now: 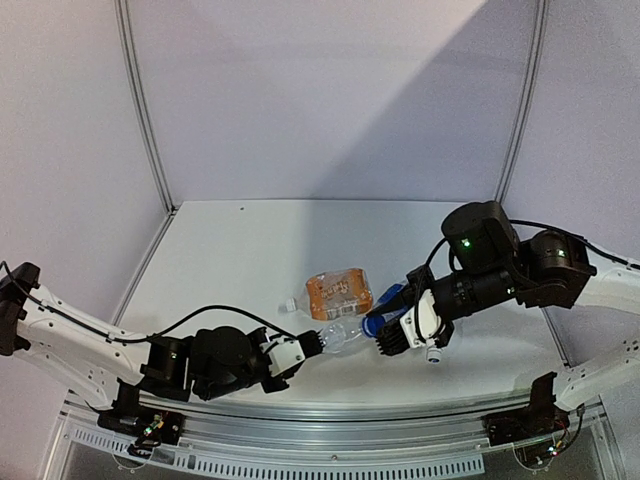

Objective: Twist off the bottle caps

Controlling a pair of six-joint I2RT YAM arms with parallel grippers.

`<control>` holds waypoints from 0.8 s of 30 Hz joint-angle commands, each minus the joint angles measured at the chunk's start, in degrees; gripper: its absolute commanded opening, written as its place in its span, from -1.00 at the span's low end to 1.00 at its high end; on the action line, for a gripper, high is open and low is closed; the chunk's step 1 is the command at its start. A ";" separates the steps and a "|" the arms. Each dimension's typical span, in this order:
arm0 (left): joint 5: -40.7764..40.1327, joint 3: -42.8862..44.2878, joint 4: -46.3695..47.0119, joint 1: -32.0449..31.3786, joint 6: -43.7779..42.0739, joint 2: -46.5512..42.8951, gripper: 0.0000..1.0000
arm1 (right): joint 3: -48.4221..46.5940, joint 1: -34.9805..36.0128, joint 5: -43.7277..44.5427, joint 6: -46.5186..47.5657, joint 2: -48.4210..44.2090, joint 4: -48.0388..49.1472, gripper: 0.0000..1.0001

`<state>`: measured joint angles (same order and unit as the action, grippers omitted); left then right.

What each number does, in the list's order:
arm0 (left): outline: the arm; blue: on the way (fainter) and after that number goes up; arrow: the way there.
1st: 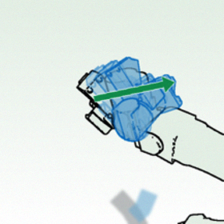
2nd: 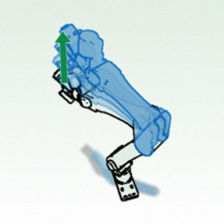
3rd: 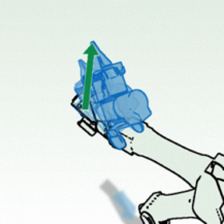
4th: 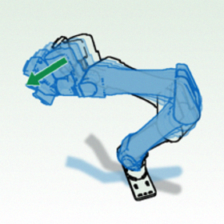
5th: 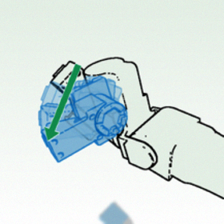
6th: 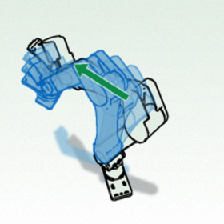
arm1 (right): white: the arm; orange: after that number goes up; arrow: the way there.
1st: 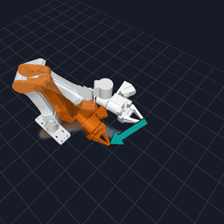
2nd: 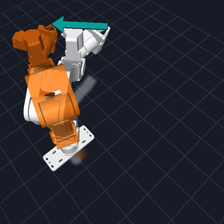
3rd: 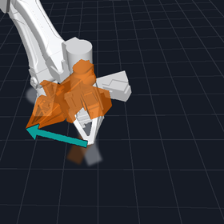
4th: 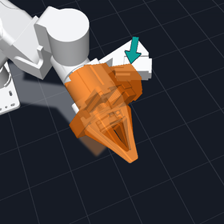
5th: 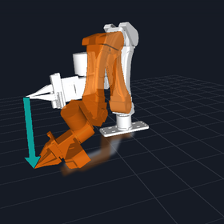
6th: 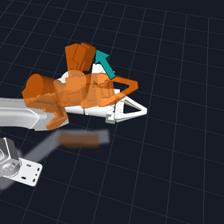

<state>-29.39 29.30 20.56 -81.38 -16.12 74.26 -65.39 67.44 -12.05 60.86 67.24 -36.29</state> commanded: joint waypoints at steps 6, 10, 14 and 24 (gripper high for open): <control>8.21 -0.45 -5.45 2.37 5.37 -1.67 -1.00 | 2.54 8.07 20.05 9.38 -1.19 -4.60 -1.00; 6.69 -0.43 -5.34 2.35 5.40 -2.23 -1.00 | 2.30 8.05 15.01 8.32 -2.64 -4.68 -1.00; 5.07 -1.08 -4.60 2.37 5.31 -3.59 -1.00 | 3.02 8.06 9.12 6.36 -5.90 -2.98 -1.00; -14.47 -2.33 -1.54 4.26 7.19 -6.67 -1.00 | 10.21 8.02 15.05 -19.43 -12.90 8.79 -0.85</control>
<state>-33.19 28.95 15.70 -79.02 -10.57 70.87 -59.90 75.26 -0.58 56.12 55.16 -32.49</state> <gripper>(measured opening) 0.205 0.287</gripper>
